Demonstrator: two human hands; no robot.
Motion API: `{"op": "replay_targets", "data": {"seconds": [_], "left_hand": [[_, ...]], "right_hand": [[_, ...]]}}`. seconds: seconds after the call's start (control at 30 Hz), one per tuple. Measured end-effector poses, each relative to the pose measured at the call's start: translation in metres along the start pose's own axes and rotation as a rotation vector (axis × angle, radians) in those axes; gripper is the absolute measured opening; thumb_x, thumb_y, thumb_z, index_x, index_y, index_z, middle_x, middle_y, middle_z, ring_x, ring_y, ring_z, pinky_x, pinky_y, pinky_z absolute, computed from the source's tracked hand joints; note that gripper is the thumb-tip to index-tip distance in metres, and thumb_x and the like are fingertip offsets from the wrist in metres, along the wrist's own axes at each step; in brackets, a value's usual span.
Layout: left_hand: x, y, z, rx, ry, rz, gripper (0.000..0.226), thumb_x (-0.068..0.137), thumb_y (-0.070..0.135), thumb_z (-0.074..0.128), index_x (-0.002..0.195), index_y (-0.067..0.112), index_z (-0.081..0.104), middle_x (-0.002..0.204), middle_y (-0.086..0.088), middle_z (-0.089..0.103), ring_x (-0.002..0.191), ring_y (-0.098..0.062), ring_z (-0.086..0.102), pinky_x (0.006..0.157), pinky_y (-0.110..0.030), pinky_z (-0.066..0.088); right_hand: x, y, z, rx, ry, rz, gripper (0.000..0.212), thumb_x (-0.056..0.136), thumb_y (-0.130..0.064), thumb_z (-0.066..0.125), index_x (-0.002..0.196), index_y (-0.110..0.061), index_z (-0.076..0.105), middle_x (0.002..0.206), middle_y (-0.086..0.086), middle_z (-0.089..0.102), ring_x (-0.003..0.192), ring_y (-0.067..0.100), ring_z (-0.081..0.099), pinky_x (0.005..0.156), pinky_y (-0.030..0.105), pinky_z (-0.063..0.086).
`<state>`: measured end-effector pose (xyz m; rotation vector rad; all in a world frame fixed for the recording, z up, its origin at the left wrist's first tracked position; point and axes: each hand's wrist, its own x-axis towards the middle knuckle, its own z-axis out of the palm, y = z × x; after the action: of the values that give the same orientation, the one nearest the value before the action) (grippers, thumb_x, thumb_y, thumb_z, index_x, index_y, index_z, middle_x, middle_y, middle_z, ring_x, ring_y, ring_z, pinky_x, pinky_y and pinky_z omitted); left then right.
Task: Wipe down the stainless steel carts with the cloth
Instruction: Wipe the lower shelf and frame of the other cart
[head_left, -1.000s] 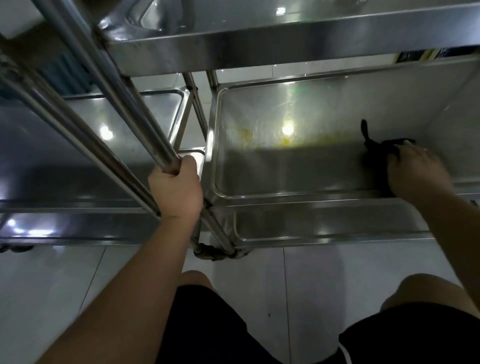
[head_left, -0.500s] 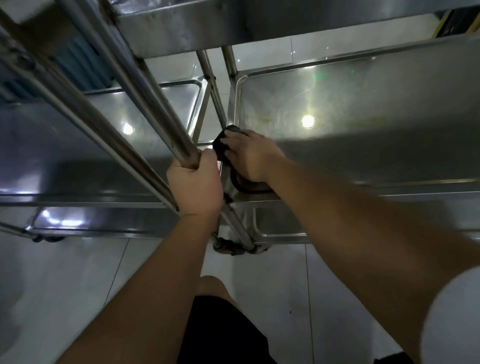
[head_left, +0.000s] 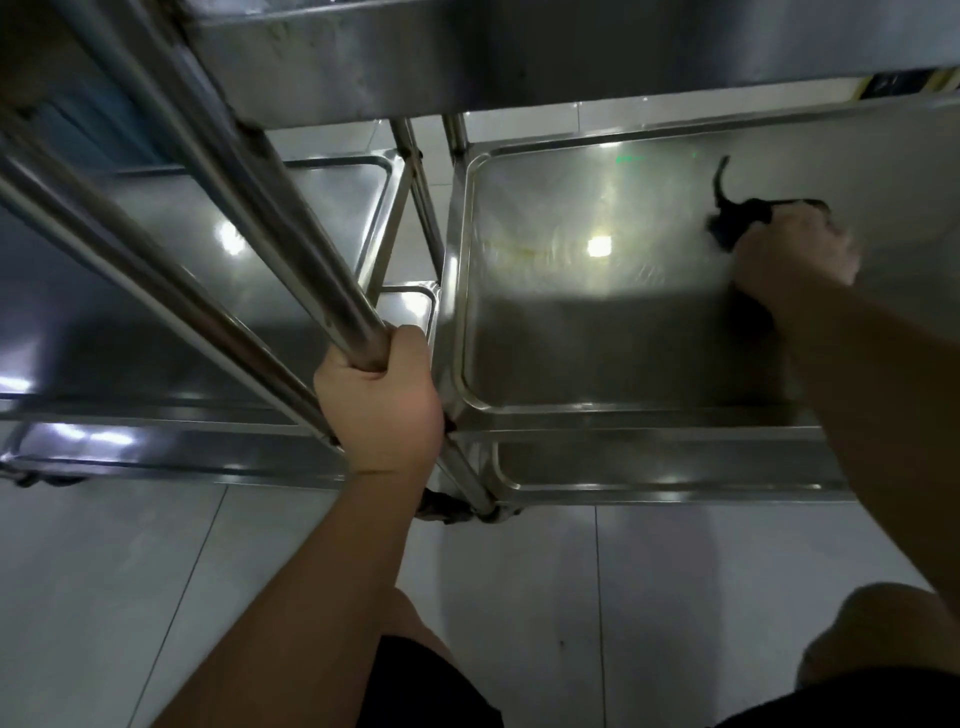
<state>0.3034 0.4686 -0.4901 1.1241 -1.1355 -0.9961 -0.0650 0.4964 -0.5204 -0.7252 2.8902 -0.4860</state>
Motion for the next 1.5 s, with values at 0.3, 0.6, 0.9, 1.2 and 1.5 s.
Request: {"op": "replay_targets", "data": {"seconds": [0.3,0.6,0.9,1.2,1.5], "left_hand": [[0.004,-0.007,-0.001,-0.026,0.026,0.084,0.031,0.079,0.011,0.061,0.065,-0.002,0.035,0.061,-0.03,0.028,0.055,-0.048,0.029,0.053,-0.041,0.033],[0.002,-0.002,0.0,-0.032,0.014,0.062,0.031,0.08,0.007,0.059,0.063,-0.004,0.036,0.059,-0.027,0.03,0.053,-0.031,0.035,0.054,-0.034,0.036],[0.003,-0.004,-0.002,-0.04,0.008,0.083,0.029,0.081,0.006,0.059,0.066,-0.002,0.037,0.062,-0.029,0.03,0.052,-0.035,0.033,0.052,-0.033,0.038],[0.001,0.002,0.002,-0.057,0.009,0.047,0.025,0.08,0.004,0.058,0.061,0.007,0.043,0.053,-0.012,0.038,0.049,-0.019,0.041,0.051,-0.028,0.04],[-0.001,-0.001,-0.001,0.016,0.002,0.086,0.023,0.091,-0.014,0.052,0.068,-0.011,0.048,0.053,-0.007,0.041,0.047,-0.008,0.045,0.049,-0.021,0.044]], "right_hand": [[-0.052,-0.205,0.058,-0.021,-0.305,-0.815,0.047,0.101,-0.043,0.041,0.146,-0.036,0.056,0.148,0.003,0.056,0.135,0.033,0.05,0.11,0.051,0.044],[-0.107,-0.136,0.065,0.06,-0.463,-1.474,0.049,0.105,-0.049,0.046,0.152,-0.036,0.053,0.163,-0.016,0.043,0.152,0.013,0.036,0.125,0.038,0.027],[-0.021,-0.208,0.071,0.088,-0.237,-0.72,0.038,0.101,-0.041,0.05,0.136,-0.035,0.064,0.136,0.008,0.064,0.122,0.035,0.059,0.104,0.043,0.049],[-0.126,-0.144,0.056,0.171,-0.58,-1.299,0.043,0.099,-0.051,0.053,0.14,-0.042,0.061,0.15,-0.018,0.056,0.142,0.012,0.049,0.12,0.045,0.038],[0.019,-0.082,0.019,0.153,-0.141,-0.59,0.041,0.102,-0.032,0.05,0.136,-0.018,0.07,0.136,0.018,0.066,0.125,0.042,0.06,0.106,0.046,0.049]]}}
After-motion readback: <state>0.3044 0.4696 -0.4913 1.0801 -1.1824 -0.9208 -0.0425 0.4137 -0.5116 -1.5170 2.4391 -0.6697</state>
